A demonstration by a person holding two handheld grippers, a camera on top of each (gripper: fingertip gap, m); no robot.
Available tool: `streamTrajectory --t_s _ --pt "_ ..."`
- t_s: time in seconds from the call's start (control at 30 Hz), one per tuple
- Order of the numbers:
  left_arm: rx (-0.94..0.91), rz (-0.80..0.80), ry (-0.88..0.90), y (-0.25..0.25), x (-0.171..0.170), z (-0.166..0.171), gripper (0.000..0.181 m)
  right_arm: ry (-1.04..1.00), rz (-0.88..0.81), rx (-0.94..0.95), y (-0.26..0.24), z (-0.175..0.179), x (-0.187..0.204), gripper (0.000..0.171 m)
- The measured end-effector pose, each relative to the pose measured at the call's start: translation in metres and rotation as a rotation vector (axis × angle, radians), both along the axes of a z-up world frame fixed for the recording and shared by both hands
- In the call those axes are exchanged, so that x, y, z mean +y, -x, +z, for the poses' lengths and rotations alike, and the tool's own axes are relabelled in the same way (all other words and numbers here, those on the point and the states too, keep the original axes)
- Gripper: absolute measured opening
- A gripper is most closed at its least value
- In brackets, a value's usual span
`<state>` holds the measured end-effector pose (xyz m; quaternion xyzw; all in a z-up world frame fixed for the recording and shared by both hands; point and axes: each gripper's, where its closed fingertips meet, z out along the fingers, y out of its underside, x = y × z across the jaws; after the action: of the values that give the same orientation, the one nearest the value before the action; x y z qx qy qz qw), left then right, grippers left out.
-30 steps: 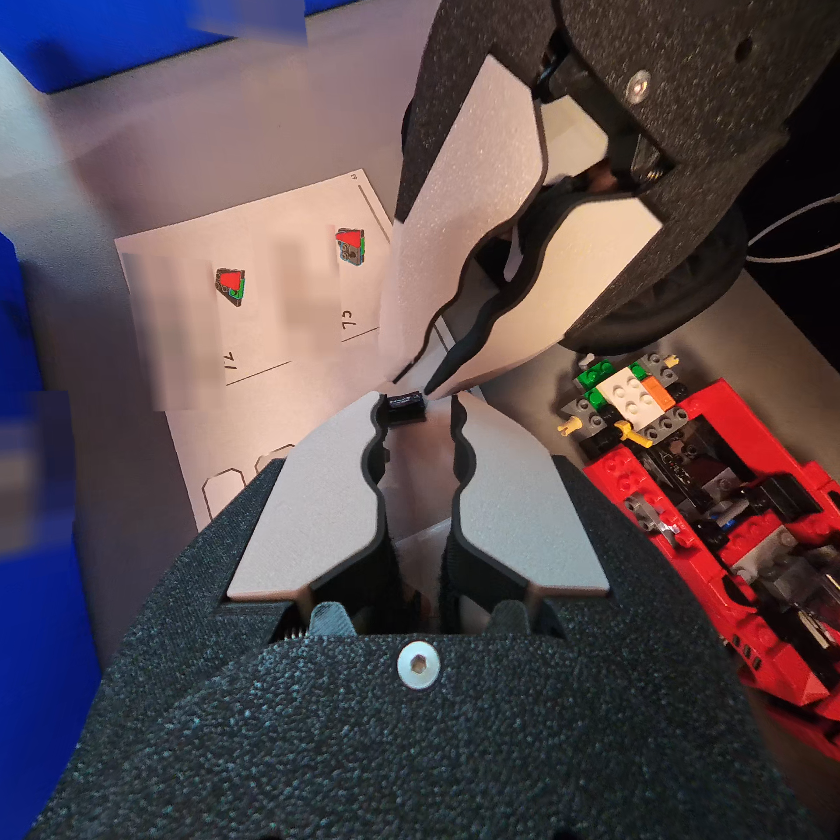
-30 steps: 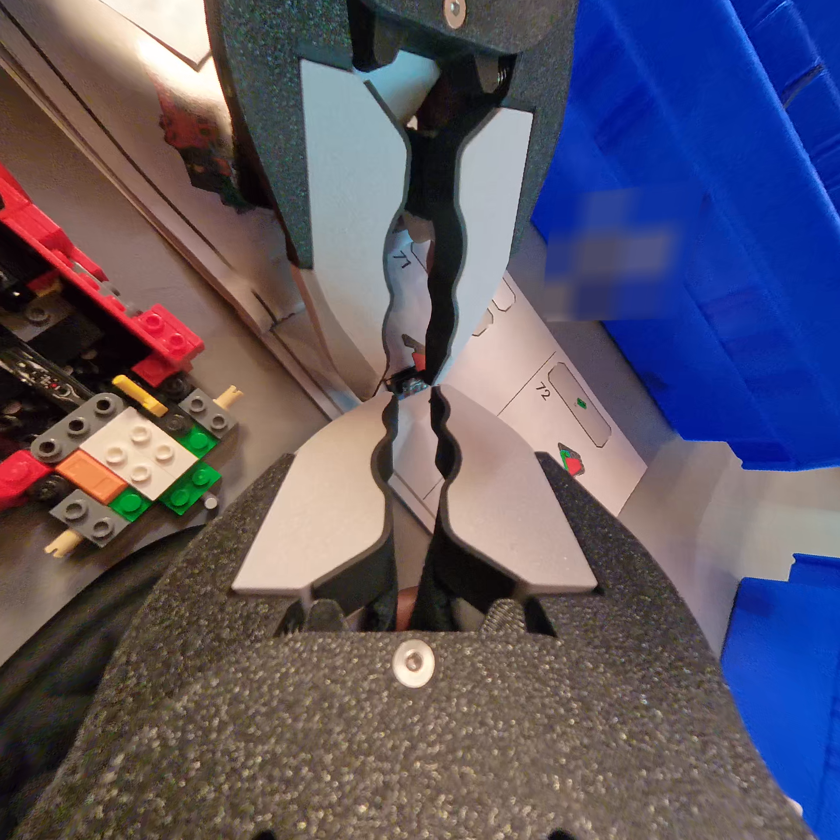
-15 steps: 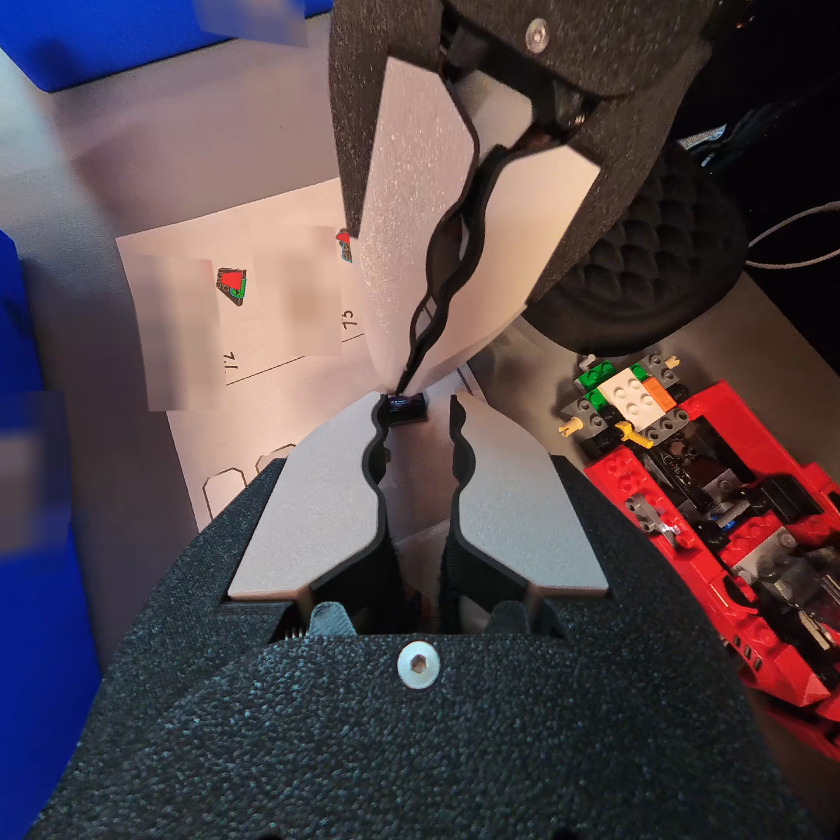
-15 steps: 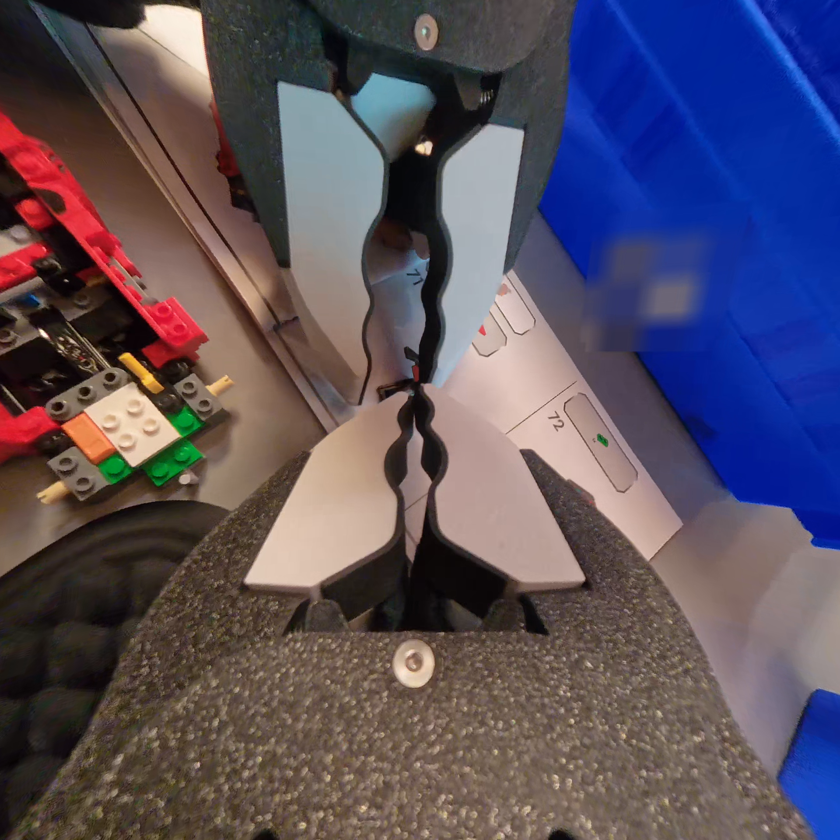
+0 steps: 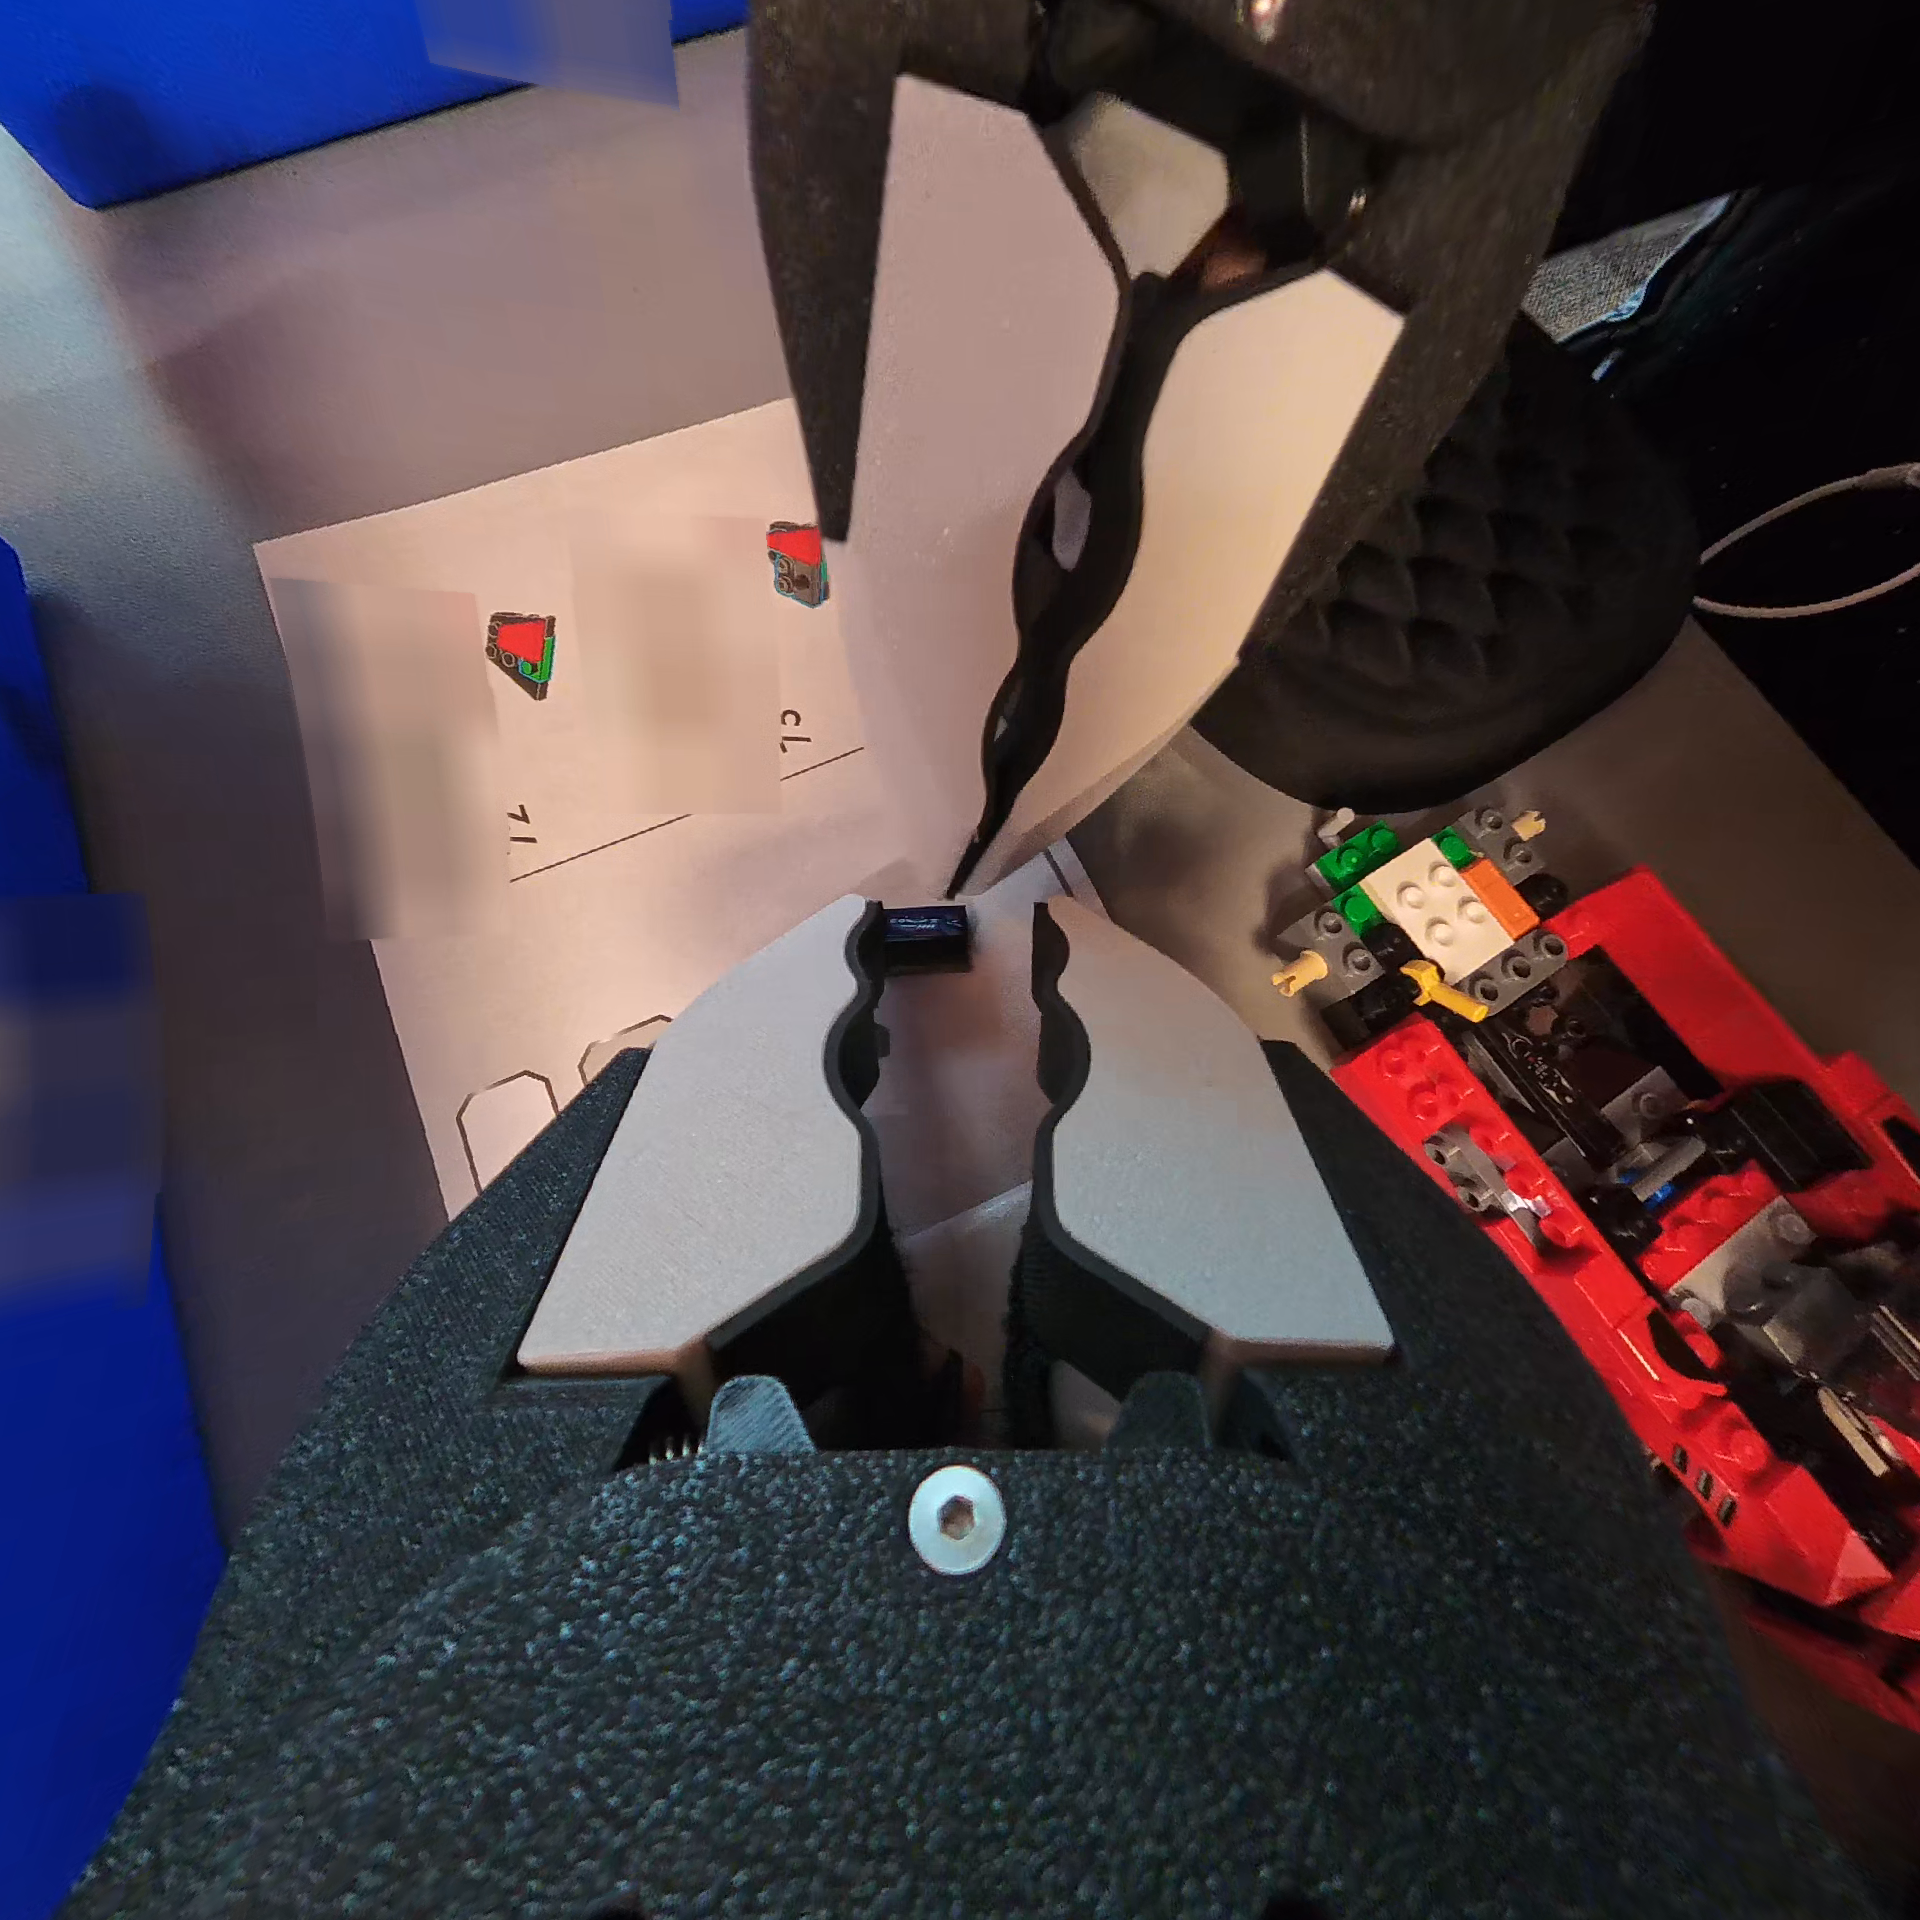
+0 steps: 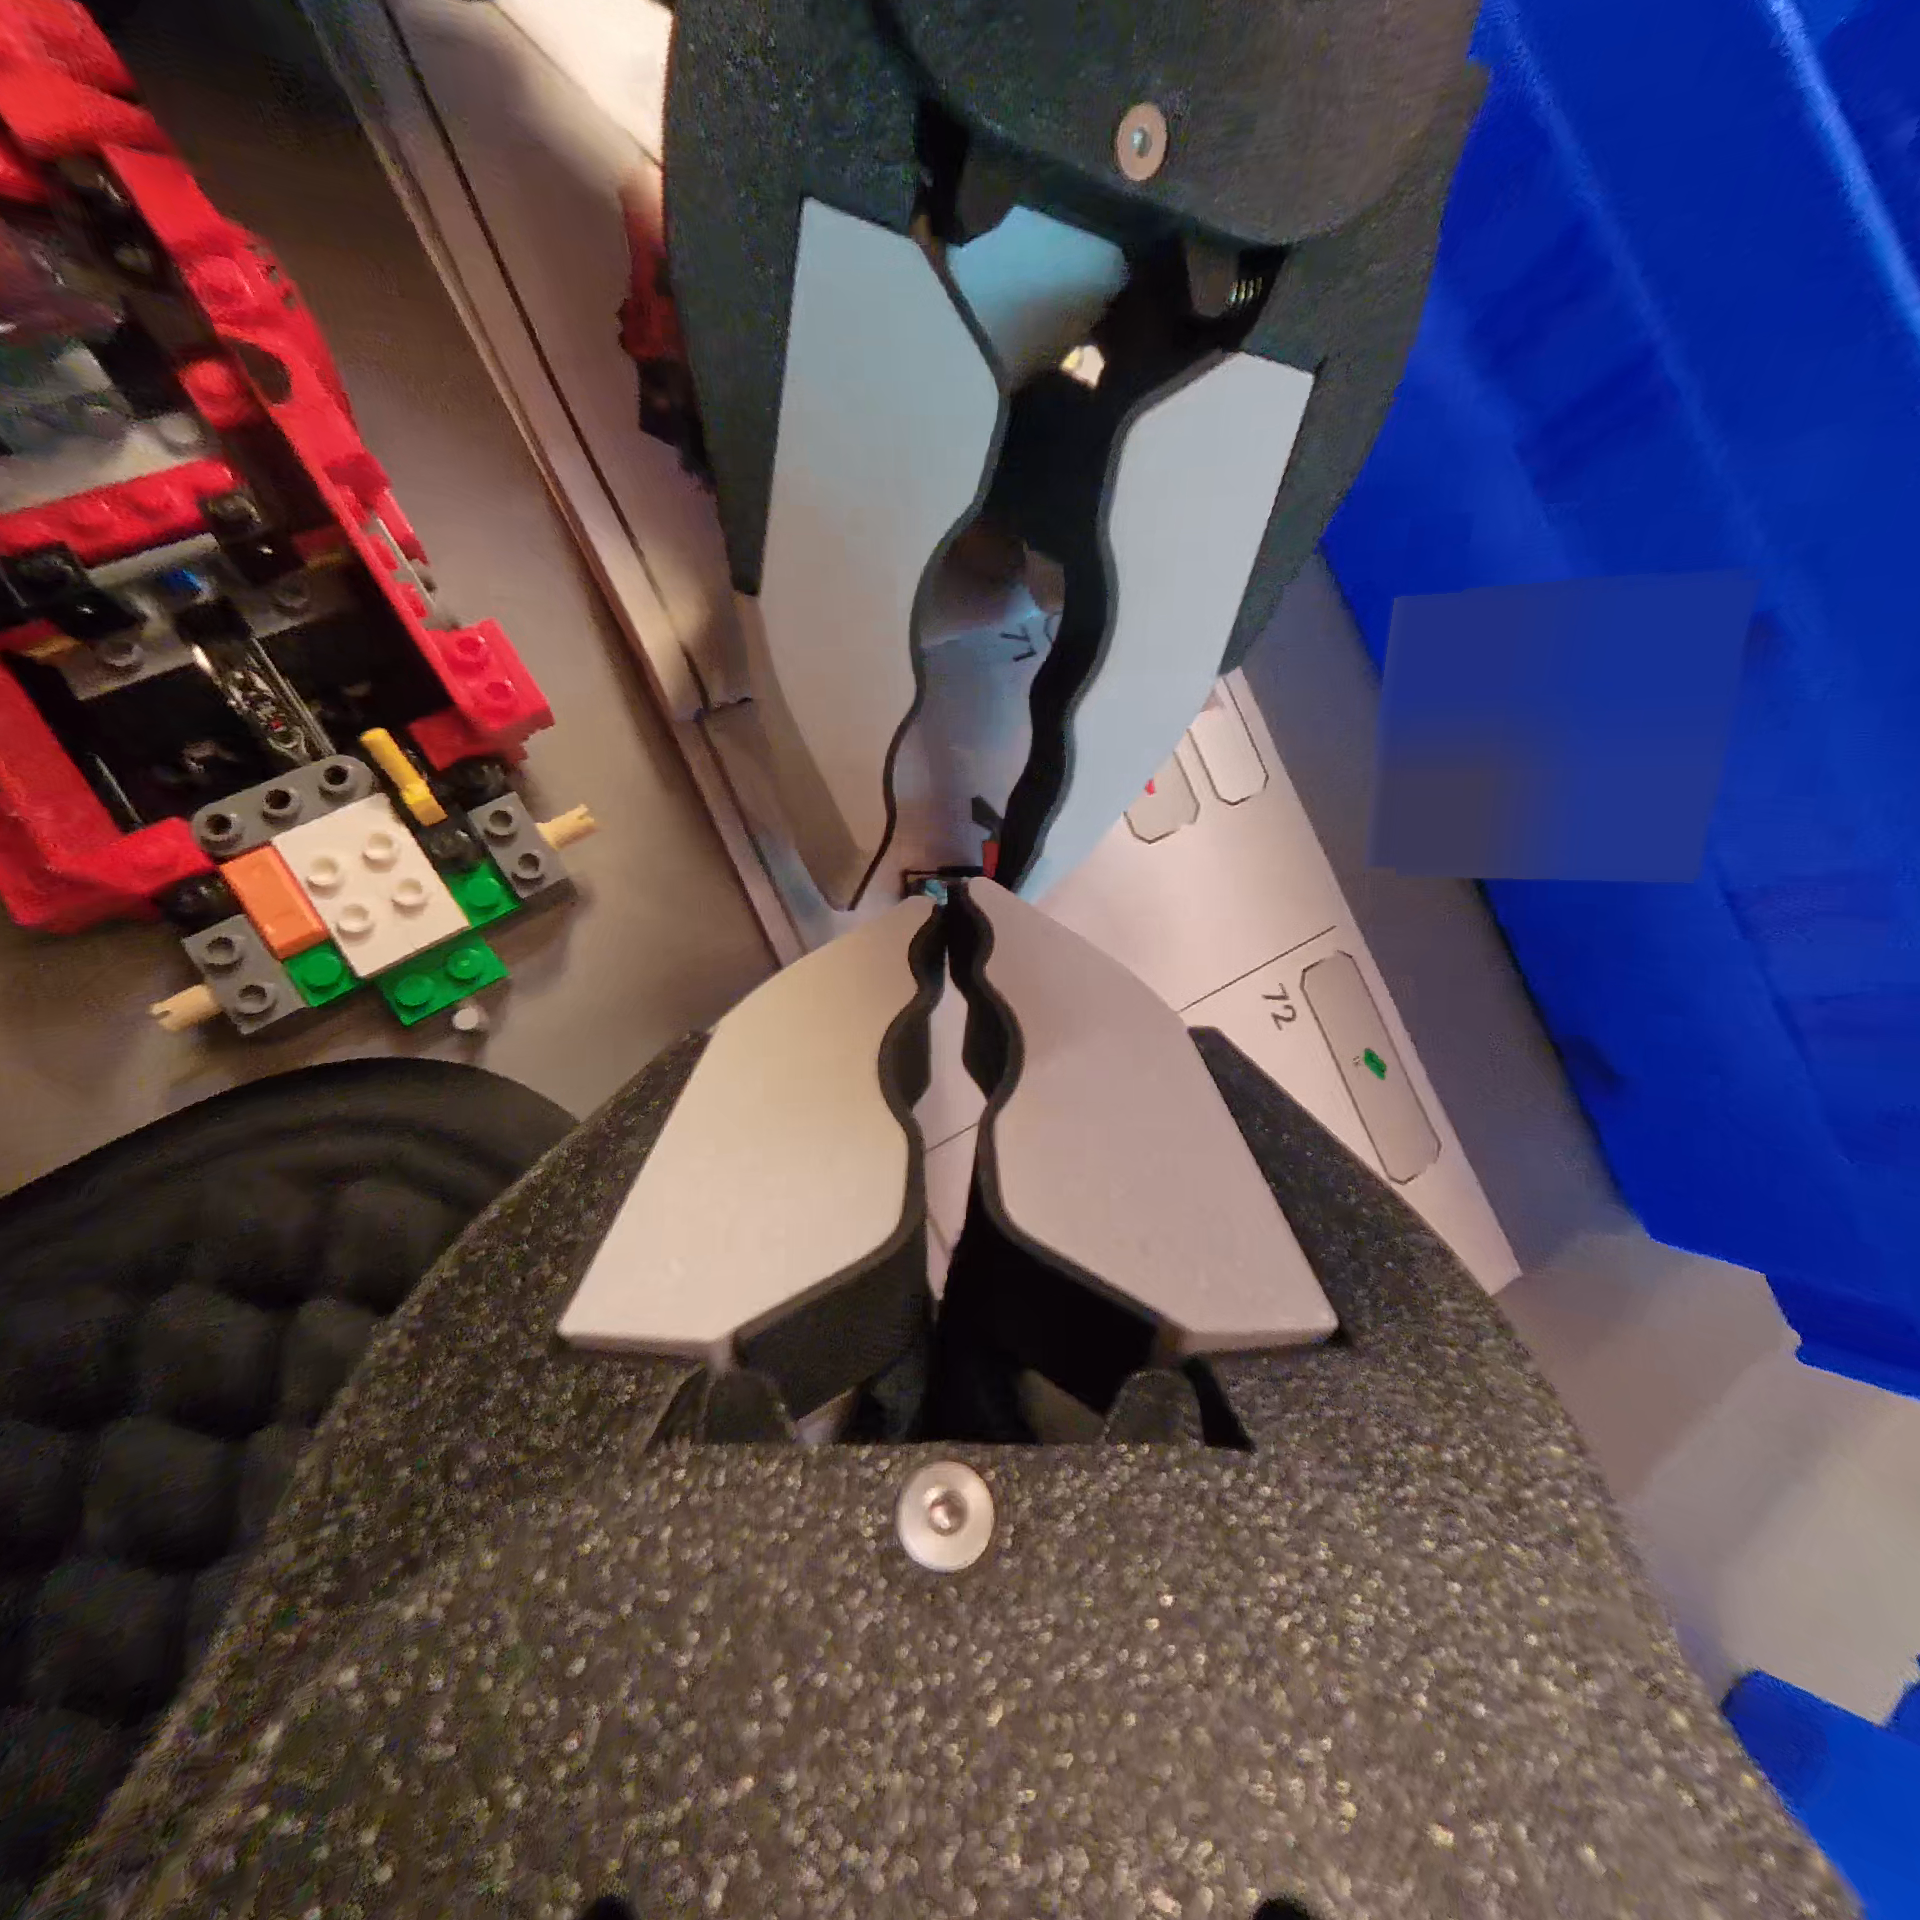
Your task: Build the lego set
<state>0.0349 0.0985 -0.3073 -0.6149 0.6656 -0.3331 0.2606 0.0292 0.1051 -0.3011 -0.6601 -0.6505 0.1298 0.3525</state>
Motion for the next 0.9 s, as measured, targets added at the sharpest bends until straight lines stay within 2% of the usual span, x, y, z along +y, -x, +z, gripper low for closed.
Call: streamTrajectory --t_s 0.37,0.5,0.63,0.9 --pt "0.0 -0.006 -0.006 0.0 -0.001 0.0 0.028 0.122 0.168 -0.212 0.0 -0.014 -0.011 0.0" --pt "-0.003 -0.015 0.003 0.0 -0.002 0.0 0.031 0.157 0.131 -0.092 -0.002 -0.001 -0.006 0.001" --pt "-0.015 -0.03 0.014 0.001 -0.005 0.002 0.04 0.191 0.114 -0.031 -0.013 0.008 -0.003 0.02" --pt "-0.049 -0.028 0.026 0.006 -0.006 0.016 0.044 0.282 0.187 -0.06 -0.017 0.004 0.0 0.033"
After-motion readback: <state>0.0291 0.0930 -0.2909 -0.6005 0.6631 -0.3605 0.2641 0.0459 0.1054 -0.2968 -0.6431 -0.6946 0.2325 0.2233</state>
